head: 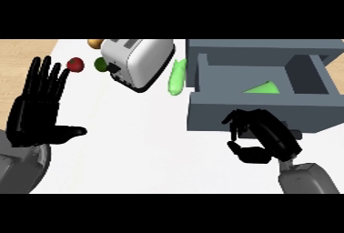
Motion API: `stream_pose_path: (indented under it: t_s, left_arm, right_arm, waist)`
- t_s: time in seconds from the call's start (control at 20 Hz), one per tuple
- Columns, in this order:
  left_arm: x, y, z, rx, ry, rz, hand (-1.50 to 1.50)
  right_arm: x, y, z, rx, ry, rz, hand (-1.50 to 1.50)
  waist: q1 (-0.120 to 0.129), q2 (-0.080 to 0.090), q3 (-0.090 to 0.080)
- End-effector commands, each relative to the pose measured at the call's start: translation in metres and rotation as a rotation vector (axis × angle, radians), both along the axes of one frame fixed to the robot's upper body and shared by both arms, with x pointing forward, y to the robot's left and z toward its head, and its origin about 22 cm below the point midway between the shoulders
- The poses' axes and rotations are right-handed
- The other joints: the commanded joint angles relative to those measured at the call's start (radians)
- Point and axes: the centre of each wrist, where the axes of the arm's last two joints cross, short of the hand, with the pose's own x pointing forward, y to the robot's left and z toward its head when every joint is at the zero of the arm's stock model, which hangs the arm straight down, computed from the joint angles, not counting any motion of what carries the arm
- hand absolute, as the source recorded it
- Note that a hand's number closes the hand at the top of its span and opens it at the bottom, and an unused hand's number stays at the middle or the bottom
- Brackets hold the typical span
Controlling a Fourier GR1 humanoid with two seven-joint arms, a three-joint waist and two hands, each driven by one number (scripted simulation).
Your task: Pick up the cup, place it into the drawer and close the drawer
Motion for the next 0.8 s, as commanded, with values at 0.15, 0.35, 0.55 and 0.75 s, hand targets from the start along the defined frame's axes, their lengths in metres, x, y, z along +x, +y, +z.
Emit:
stream_pose_path:
  t_s: [0.15,0.35,0.55,0.75]
  left_arm:
    - [-0.028,0.025,-0.021,0.004,0.009,0.019,-1.50]
    - [-0.023,0.029,-0.015,-0.014,0.001,0.034,-1.50]
    - [-0.041,0.035,-0.015,-0.014,-0.008,0.015,-1.50]
    - [-0.031,0.038,-0.021,-0.010,-0.020,0.005,-1.50]
  right_arm:
    - [0.034,0.018,-0.033,-0.147,0.034,-0.004,-1.50]
    - [0.056,0.006,-0.041,-0.136,0.067,-0.013,-1.50]
    - [0.062,0.000,-0.078,-0.141,0.091,-0.015,-1.50]
    - [0.112,-0.010,-0.054,-0.094,0.121,-0.040,-1.50]
  waist:
    - [-0.004,0.000,0.000]
    - [-0.012,0.000,0.000]
    - [-0.006,0.000,0.001]
    - [0.014,0.009,0.001]
